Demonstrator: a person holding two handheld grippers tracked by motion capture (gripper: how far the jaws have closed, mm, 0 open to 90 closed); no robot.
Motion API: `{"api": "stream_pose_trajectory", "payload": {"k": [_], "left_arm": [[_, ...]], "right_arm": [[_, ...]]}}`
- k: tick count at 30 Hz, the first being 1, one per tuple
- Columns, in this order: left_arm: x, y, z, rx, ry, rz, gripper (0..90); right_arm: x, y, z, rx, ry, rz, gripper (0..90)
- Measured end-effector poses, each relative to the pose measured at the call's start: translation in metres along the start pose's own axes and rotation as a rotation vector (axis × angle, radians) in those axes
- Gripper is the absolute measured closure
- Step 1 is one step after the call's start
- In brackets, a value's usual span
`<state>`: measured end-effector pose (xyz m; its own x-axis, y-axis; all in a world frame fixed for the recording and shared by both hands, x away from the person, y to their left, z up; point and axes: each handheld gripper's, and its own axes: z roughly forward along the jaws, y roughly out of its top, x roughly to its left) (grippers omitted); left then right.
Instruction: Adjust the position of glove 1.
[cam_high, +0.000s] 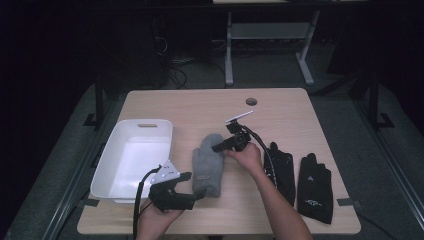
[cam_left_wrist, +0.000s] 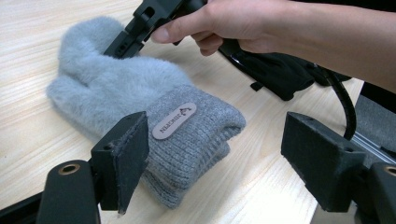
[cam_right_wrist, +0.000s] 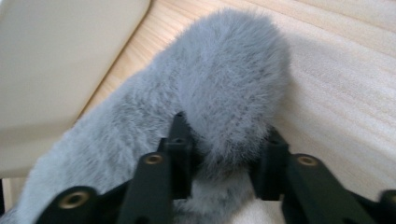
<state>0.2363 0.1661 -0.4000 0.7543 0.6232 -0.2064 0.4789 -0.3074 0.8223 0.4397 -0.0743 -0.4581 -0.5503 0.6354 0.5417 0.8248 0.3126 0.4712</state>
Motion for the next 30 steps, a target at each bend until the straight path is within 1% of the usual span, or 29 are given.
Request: {"api": "stream_pose_trajectory", "payload": {"k": [1, 3, 4, 7, 8, 10, 11, 12, 13, 14, 17, 18, 21, 23, 24, 25, 27, 28, 29, 30], "left_arm": [[0.000, 0.000, 0.000, 0.000, 0.000, 0.000, 23.2], [0.000, 0.000, 0.000, -0.001, 0.000, -0.002, 23.2], [0.001, 0.000, 0.001, 0.000, -0.002, -0.005, 23.2], [0.001, 0.000, 0.001, 0.003, -0.005, -0.007, 23.3], [0.000, 0.000, 0.002, 0.005, -0.011, -0.012, 23.3], [0.000, 0.001, 0.003, 0.004, -0.017, -0.014, 23.3], [0.000, 0.001, 0.004, 0.006, -0.022, -0.016, 23.3], [-0.001, 0.003, 0.006, 0.005, -0.028, -0.018, 23.3], [-0.001, 0.003, 0.006, 0.005, -0.028, -0.018, 23.3], [-0.001, 0.005, 0.009, 0.005, -0.048, -0.027, 23.3], [-0.002, 0.007, 0.013, 0.004, -0.056, -0.032, 23.3], [-0.003, 0.009, 0.016, 0.013, -0.067, -0.035, 23.3], [-0.003, 0.012, 0.020, 0.020, -0.069, -0.038, 23.3], [-0.001, 0.017, 0.025, 0.024, -0.075, -0.056, 23.3], [-0.001, 0.017, 0.025, 0.024, -0.075, -0.056, 23.3], [0.000, 0.021, 0.029, 0.026, -0.074, -0.071, 23.3], [0.001, 0.023, 0.030, 0.028, -0.074, -0.076, 23.5], [0.004, 0.027, 0.036, 0.036, -0.068, -0.090, 23.4], [0.004, 0.027, 0.036, 0.036, -0.068, -0.090, 23.4], [0.006, 0.029, 0.042, 0.039, -0.063, -0.116, 23.4]], "right_arm": [[0.000, 0.000, 0.000, 0.000, 0.000, 0.000, 68.0], [0.000, -0.002, -0.002, -0.010, 0.001, -0.011, 70.9], [0.001, -0.004, -0.006, -0.017, 0.002, -0.016, 72.2], [0.001, -0.007, -0.010, -0.028, 0.004, -0.027, 72.9], [0.003, -0.011, -0.016, -0.029, -0.004, -0.038, 73.6], [0.003, -0.012, -0.018, -0.032, -0.011, -0.040, 73.9], [0.003, -0.014, -0.022, -0.030, -0.015, -0.046, 74.0], [0.002, -0.018, -0.030, -0.042, -0.014, -0.052, 74.2], [0.001, -0.021, -0.035, -0.041, -0.015, -0.053, 74.2], [0.001, -0.024, -0.038, -0.041, -0.019, -0.049, 74.2], [-0.002, -0.029, -0.043, -0.043, -0.024, -0.048, 74.2], [-0.004, -0.034, -0.048, -0.048, -0.026, -0.044, 74.4], [-0.009, -0.039, -0.053, -0.053, -0.029, -0.038, 74.5], [-0.014, -0.045, -0.059, -0.067, -0.034, -0.033, 74.6], [-0.014, -0.045, -0.059, -0.067, -0.034, -0.033, 74.6], [-0.016, -0.046, -0.063, -0.068, -0.043, -0.038, 74.6], [-0.017, -0.047, -0.065, -0.070, -0.046, -0.032, 74.6], [-0.020, -0.049, -0.069, -0.073, -0.055, -0.040, 74.6], [-0.020, -0.049, -0.069, -0.073, -0.055, -0.040, 74.6], [-0.022, -0.050, -0.071, -0.075, -0.057, -0.040, 74.5]]}}
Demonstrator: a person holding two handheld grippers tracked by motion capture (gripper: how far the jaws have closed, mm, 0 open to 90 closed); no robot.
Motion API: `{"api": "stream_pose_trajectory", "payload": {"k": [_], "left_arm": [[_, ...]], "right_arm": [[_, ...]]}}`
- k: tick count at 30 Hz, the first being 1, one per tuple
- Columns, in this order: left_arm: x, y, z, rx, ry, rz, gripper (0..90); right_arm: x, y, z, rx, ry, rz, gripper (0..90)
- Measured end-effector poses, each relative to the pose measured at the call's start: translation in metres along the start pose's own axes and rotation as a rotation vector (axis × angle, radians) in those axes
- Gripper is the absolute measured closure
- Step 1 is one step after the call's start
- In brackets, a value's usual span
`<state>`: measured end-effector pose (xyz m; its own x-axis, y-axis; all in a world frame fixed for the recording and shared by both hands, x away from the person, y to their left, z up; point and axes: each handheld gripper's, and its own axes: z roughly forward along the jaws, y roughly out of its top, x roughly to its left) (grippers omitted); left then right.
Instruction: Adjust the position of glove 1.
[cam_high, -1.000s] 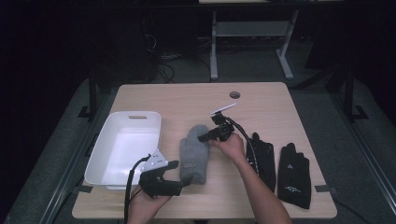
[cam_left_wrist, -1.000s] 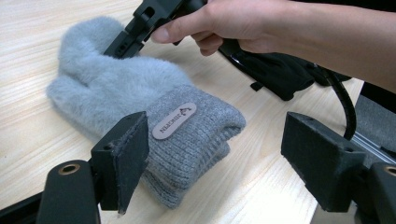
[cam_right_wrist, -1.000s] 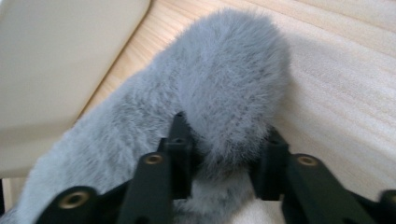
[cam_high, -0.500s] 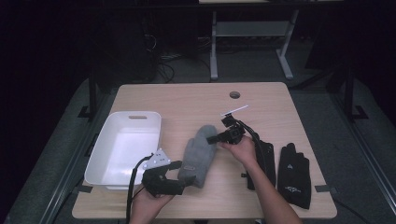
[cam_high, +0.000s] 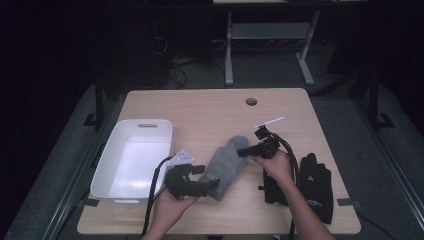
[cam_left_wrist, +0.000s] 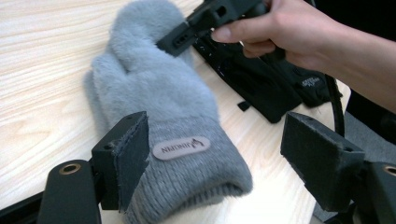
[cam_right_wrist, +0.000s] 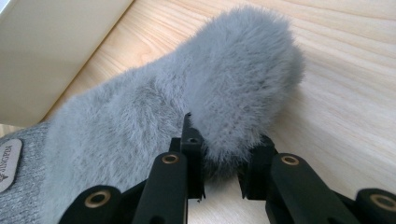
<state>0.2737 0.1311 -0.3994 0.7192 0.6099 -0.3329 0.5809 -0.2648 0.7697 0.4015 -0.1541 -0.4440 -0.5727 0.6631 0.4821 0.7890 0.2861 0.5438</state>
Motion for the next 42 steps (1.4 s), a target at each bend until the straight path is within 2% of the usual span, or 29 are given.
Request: {"api": "stream_pose_trajectory", "payload": {"k": [1, 5, 6, 7, 8, 9, 10, 12, 13, 14, 15, 16, 17, 18, 19, 22, 26, 27, 28, 29, 30, 33, 34, 37, 39, 40, 41, 42], "left_arm": [[0.000, 0.000, 0.000, 0.000, 0.000, 0.000, 23.4], [0.008, 0.001, 0.010, 0.029, 0.025, -0.050, 23.3], [0.011, 0.000, 0.013, 0.038, 0.037, -0.078, 23.3], [0.011, 0.000, 0.013, 0.038, 0.037, -0.078, 23.3], [0.016, -0.001, 0.016, 0.058, 0.042, -0.107, 23.4], [0.016, -0.001, 0.016, 0.058, 0.042, -0.107, 23.4], [0.019, -0.004, 0.020, 0.083, 0.043, -0.132, 23.4], [0.023, -0.008, 0.023, 0.096, 0.035, -0.165, 23.4], [0.023, -0.008, 0.023, 0.096, 0.035, -0.165, 23.4], [0.026, -0.011, 0.027, 0.111, 0.034, -0.193, 23.4], [0.026, -0.011, 0.027, 0.111, 0.034, -0.193, 23.4], [0.028, -0.014, 0.029, 0.126, 0.023, -0.221, 23.4], [0.028, -0.014, 0.029, 0.126, 0.023, -0.221, 23.4], [0.029, -0.017, 0.032, 0.155, 0.016, -0.235, 23.4], [0.029, -0.017, 0.032, 0.155, 0.016, -0.235, 23.4], [0.031, -0.020, 0.035, 0.176, 0.006, -0.274, 22.2], [0.035, -0.023, 0.039, 0.210, -0.020, -0.297, 22.3], [0.035, -0.023, 0.039, 0.210, -0.020, -0.297, 22.3], [0.037, -0.025, 0.040, 0.209, -0.035, -0.322, 22.4], [0.037, -0.025, 0.040, 0.209, -0.035, -0.322, 22.3], [0.039, -0.027, 0.042, 0.218, -0.055, -0.342, 22.2], [0.040, -0.029, 0.044, 0.235, -0.075, -0.355, 21.5], [0.040, -0.029, 0.046, 0.248, -0.096, -0.353, 22.0], [0.040, -0.028, 0.047, 0.263, -0.099, -0.355, 22.9], [0.040, -0.027, 0.046, 0.267, -0.104, -0.355, 25.1], [0.040, -0.026, 0.045, 0.265, -0.108, -0.351, 31.2], [0.041, -0.026, 0.044, 0.260, -0.113, -0.341, 31.2], [0.040, -0.026, 0.043, 0.253, -0.114, -0.332, 35.8]], "right_arm": [[0.000, 0.000, 0.000, 0.000, 0.000, 0.000, 74.5], [-0.003, -0.003, -0.003, -0.003, -0.003, -0.001, 74.5], [-0.006, -0.005, -0.005, -0.007, 0.001, 0.006, 74.5], [-0.006, -0.006, -0.005, -0.009, 0.002, 0.005, 74.4], [-0.007, -0.007, -0.006, -0.014, 0.003, 0.006, 74.4], [-0.007, -0.007, -0.006, -0.014, 0.003, 0.006, 74.4], [-0.009, -0.009, -0.005, -0.016, 0.003, 0.009, 74.3], [-0.011, -0.011, -0.005, -0.017, 0.007, 0.016, 74.2], [-0.011, -0.011, -0.005, -0.017, 0.007, 0.016, 74.2], [-0.012, -0.012, -0.004, -0.023, 0.009, 0.017, 74.1], [-0.012, -0.012, -0.004, -0.024, 0.008, 0.016, 74.0], [-0.012, -0.012, -0.004, -0.024, 0.008, 0.014, 73.6], [-0.012, -0.012, -0.004, -0.024, 0.008, 0.014, 73.6], [-0.012, -0.011, -0.004, -0.024, 0.007, 0.015, 71.9], [-0.012, -0.011, -0.004, -0.024, 0.007, 0.015, 71.9], [-0.013, -0.011, -0.001, -0.025, 0.004, 0.032, 59.0], [-0.015, -0.011, 0.002, -0.024, 0.004, 0.067, 41.6], [-0.015, -0.011, 0.002, -0.024, 0.004, 0.067, 41.6], [-0.017, -0.010, 0.005, -0.016, 0.010, 0.080, 38.0], [-0.017, -0.010, 0.005, -0.016, 0.010, 0.080, 38.0], [-0.019, -0.010, 0.008, -0.010, 0.019, 0.111, 35.7], [-0.020, -0.011, 0.010, -0.008, 0.031, 0.126, 35.8], [-0.020, -0.010, 0.013, -0.013, 0.049, 0.144, 36.7], [-0.019, -0.009, 0.015, -0.007, 0.054, 0.142, 40.0], [-0.017, -0.008, 0.018, -0.003, 0.059, 0.133, 47.0], [-0.017, -0.008, 0.019, -0.008, 0.088, 0.136, 57.0], [-0.017, -0.008, 0.019, -0.008, 0.088, 0.136, 57.0], [-0.015, -0.008, 0.019, -0.019, 0.101, 0.127, 65.3]]}}
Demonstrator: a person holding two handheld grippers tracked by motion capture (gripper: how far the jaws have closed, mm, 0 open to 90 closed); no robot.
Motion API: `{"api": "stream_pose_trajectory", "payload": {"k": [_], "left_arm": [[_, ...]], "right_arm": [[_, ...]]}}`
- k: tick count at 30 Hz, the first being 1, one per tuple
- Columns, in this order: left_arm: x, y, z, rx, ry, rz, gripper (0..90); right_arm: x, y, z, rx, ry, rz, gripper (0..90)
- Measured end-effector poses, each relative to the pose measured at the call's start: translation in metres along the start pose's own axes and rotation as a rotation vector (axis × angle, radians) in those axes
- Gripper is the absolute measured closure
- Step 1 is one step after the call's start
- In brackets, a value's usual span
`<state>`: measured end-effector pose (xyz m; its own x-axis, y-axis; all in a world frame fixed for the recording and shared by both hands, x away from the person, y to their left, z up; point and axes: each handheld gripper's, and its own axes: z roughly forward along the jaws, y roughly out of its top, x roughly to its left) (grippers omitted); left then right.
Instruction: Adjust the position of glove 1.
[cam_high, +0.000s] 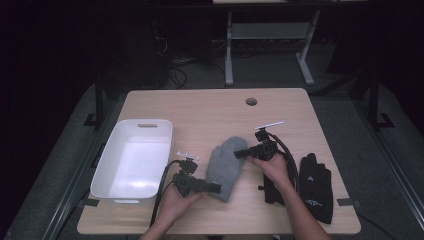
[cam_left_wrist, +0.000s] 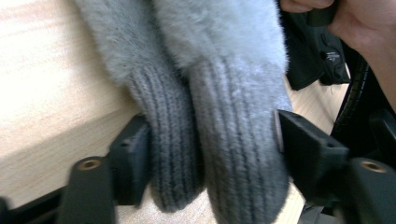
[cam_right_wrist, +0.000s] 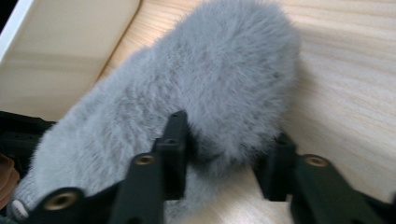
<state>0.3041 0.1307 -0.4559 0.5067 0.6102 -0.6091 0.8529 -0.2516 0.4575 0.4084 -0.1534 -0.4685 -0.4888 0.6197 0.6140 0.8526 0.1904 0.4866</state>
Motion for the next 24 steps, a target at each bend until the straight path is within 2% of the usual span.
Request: {"api": "stream_pose_trajectory", "payload": {"k": [3, 6, 11, 13, 16, 24], "left_arm": [[-0.001, -0.001, -0.001, -0.017, -0.003, 0.007, 38.9], [-0.002, -0.003, -0.001, -0.033, -0.008, 0.007, 39.6], [-0.003, -0.004, -0.002, -0.049, -0.031, -0.003, 43.3], [-0.004, -0.003, -0.002, -0.049, -0.032, -0.003, 43.4], [-0.007, -0.002, -0.003, -0.044, -0.028, 0.009, 43.5], [-0.012, 0.000, -0.006, -0.046, -0.019, 0.024, 43.7]], "right_arm": [[0.001, 0.000, 0.000, -0.012, 0.008, -0.015, 72.5], [0.003, 0.001, -0.003, -0.007, -0.007, -0.029, 74.9], [0.008, 0.003, -0.010, -0.009, -0.024, -0.052, 75.8], [0.009, 0.003, -0.011, -0.016, -0.025, -0.056, 75.9], [0.016, 0.006, -0.016, -0.005, -0.051, -0.081, 76.0], [0.021, 0.010, -0.020, 0.008, -0.059, -0.091, 76.3]]}}
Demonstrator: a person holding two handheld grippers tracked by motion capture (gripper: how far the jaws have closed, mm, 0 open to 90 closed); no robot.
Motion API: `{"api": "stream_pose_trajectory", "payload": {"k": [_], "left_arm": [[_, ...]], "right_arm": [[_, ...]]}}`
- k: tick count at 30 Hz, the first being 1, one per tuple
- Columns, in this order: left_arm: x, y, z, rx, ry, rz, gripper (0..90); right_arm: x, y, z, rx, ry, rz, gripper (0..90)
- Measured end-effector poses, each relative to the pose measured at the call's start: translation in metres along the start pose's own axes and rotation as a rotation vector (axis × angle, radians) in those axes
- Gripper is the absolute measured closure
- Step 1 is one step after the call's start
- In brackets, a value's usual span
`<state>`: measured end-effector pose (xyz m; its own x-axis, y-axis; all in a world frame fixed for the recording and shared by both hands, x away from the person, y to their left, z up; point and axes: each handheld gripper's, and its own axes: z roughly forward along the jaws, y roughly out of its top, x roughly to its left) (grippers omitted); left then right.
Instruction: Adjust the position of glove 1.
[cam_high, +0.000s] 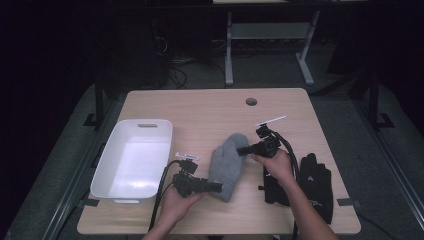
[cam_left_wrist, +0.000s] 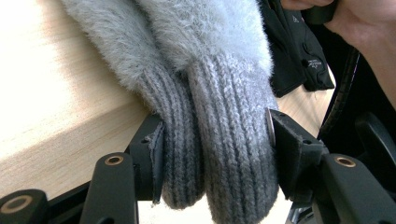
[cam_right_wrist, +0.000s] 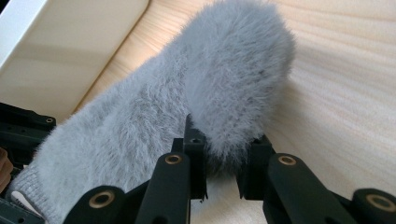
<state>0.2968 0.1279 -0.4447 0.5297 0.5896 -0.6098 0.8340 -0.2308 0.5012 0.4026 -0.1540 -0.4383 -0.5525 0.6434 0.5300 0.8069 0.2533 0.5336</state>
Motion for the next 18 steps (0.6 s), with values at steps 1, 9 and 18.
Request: {"api": "stream_pose_trajectory", "payload": {"k": [1, 9, 18], "left_arm": [[0.000, 0.001, -0.001, 0.003, -0.002, 0.004, 43.7], [-0.007, 0.004, -0.009, -0.010, 0.007, 0.033, 43.6], [-0.016, 0.012, -0.022, -0.023, 0.025, 0.072, 43.6]], "right_arm": [[0.001, 0.001, -0.001, -0.004, 0.000, -0.005, 76.4], [0.007, 0.004, -0.010, -0.023, 0.014, 0.004, 76.4], [0.020, 0.017, -0.025, -0.042, 0.016, -0.019, 76.4]]}}
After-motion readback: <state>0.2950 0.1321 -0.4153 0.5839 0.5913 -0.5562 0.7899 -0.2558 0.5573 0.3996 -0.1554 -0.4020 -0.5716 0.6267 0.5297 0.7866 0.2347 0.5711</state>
